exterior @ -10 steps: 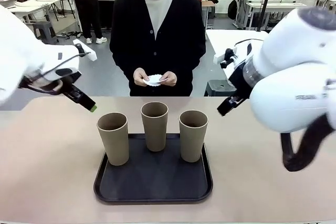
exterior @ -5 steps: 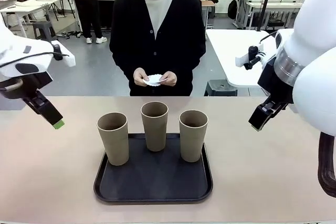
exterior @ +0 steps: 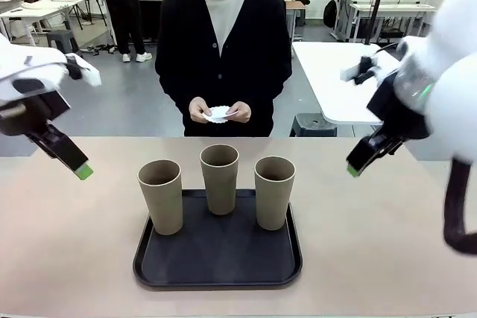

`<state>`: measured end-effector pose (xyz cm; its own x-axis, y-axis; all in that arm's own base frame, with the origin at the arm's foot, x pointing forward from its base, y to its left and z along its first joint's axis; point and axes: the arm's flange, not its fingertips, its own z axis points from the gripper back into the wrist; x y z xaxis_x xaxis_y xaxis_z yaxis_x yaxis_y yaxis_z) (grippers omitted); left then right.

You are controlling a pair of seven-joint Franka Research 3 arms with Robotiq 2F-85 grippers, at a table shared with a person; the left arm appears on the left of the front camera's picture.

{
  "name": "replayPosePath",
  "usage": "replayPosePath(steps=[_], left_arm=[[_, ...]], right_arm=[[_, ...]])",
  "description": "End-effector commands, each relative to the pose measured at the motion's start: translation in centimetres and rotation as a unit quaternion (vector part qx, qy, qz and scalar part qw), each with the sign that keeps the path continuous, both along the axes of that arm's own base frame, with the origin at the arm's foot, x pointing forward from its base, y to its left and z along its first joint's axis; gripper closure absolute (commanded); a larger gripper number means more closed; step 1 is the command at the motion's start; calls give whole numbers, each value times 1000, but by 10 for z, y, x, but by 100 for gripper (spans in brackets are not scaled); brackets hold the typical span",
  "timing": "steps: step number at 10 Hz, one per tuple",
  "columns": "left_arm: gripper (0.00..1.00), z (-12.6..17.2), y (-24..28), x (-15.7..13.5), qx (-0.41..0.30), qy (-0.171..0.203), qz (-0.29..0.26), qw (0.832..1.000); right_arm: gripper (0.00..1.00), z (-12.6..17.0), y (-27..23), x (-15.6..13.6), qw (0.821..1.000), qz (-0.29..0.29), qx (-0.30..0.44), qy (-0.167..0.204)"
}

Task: Place coasters on the table and set cups on them.
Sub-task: Pick up one Reusable plastic cup and place it on a coaster set by the human.

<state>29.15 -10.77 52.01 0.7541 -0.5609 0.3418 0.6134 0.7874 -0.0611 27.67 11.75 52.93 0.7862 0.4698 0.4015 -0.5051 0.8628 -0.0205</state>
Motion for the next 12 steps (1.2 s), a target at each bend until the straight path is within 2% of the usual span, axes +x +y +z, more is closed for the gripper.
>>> replayPosePath(steps=[1, 2, 3, 5, 6, 7, 12], left_arm=[[0, 16, 58, 30, -195, 143, 16, 970], [0, 16, 83, 45, -244, 176, 15, 954], [0, 15, 101, 48, -271, 193, 25, 943], [0, 2, 130, 45, -335, 193, 60, 920], [0, -6, 149, 50, -358, 202, 81, 908], [0, -12, 170, 47, -389, 203, 100, 893], [0, -31, 213, 17, -471, 189, 168, 845]], right_arm=[[0, 4, -88, 6, 958, -91, 267, 46], [0, -2, -127, 14, 922, -111, 365, 72], [0, -10, -152, 15, 897, -115, 413, 105], [0, -28, -195, 22, 862, -128, 463, 160], [0, -36, -213, 25, 849, -137, 480, 171], [0, -40, -227, 20, 838, -139, 498, 174], [0, -36, -265, -5, 821, -160, 525, 156]])
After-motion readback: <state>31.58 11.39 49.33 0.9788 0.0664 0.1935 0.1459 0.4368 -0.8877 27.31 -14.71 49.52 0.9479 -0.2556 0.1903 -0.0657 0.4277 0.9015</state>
